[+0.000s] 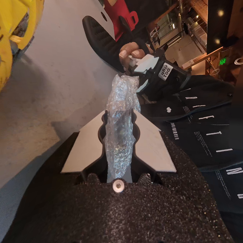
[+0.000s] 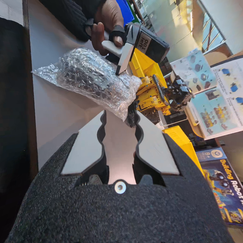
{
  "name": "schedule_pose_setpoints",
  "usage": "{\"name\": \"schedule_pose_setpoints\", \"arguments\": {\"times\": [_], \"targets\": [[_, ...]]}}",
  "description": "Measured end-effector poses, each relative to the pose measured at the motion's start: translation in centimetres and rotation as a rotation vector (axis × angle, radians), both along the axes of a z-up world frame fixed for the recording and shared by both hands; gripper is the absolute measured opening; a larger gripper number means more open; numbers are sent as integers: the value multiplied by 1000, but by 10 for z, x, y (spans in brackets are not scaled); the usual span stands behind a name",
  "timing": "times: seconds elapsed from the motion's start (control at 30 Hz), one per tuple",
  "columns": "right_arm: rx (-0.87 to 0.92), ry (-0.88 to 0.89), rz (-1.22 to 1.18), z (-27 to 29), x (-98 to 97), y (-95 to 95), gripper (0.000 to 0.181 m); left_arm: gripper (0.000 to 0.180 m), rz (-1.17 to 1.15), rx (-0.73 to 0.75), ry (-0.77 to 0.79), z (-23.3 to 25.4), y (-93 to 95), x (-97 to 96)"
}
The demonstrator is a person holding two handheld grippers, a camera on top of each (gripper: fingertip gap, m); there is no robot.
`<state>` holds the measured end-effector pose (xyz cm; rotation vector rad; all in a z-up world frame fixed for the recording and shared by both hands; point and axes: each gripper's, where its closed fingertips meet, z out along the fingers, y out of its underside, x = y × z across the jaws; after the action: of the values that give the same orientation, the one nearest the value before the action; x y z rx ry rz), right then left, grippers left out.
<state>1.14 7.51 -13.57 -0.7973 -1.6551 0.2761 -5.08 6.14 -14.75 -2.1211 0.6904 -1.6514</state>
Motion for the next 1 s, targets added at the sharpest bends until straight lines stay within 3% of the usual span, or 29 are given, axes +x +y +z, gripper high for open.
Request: {"name": "schedule_pose_setpoints", "arguments": {"times": [0.1,0.2,0.33,0.47,0.63,0.73,0.83,1.0], "targets": [[150,8,24,1,-7,-3,21,35,-8,-28,-10,-4,0,-1],[165,-31,57,-4,-8,-4,3,35,-10,-22,-4,-6,1,-4],[-156,-28,65,-2,-7,-4,1,40,117,85,109,-3,17,-21],[-556,-56,-35,-6,-5,5,1,41,306,410,282,42,12,-33],[-784,-43,-102,-3,-22,-5,1,48,243,622,537,15,-25,36],[-785,-62,-88,-2,-31,-16,1,28,263,736,731,-4,-12,32],[-836,-101,-36,-2,-28,-27,0,4,158,764,793,-16,-18,29],[-1155,-146,85,-4,-19,-41,0,0,19,778,779,-18,-40,30]]}}
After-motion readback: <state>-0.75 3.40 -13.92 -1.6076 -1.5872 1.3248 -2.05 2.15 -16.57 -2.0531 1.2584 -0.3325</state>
